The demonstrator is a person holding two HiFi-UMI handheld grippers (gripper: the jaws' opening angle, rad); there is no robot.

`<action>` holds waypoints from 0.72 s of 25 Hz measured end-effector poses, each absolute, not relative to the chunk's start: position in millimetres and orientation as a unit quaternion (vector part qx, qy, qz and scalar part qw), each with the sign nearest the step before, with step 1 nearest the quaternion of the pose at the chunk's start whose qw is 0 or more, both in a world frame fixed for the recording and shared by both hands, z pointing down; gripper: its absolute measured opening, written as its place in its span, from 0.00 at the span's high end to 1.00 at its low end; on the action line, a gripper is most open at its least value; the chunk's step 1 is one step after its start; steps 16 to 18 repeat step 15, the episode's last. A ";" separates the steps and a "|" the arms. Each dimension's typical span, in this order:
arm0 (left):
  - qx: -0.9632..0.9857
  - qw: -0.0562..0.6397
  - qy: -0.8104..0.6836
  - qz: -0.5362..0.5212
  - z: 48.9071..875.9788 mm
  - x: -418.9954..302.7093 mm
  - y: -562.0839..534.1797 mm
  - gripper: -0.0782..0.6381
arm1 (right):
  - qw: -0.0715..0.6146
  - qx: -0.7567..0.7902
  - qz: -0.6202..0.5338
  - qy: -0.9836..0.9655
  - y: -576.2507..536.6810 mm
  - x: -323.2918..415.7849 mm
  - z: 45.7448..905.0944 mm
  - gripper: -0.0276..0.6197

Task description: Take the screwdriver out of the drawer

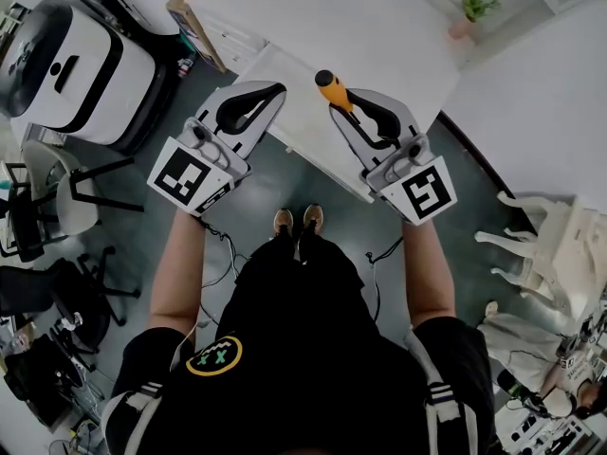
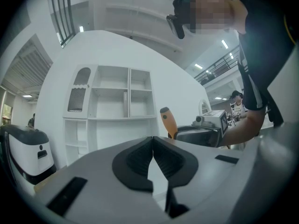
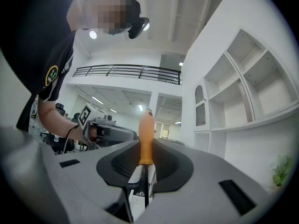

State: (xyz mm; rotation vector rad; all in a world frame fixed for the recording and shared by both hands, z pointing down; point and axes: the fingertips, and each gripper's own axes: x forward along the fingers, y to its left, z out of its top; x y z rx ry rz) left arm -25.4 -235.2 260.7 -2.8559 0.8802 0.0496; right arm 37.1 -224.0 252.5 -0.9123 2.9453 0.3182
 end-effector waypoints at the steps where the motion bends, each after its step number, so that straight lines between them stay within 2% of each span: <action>1: -0.953 0.077 0.293 0.017 260.4 -25.1 -234.8 0.86 | 0.020 -0.294 0.103 0.950 -223.5 37.0 252.5 0.80; 18: -0.953 0.080 0.293 0.017 258.8 -18.3 -231.1 0.86 | 0.024 -0.295 0.110 0.949 -220.6 43.7 249.6 0.80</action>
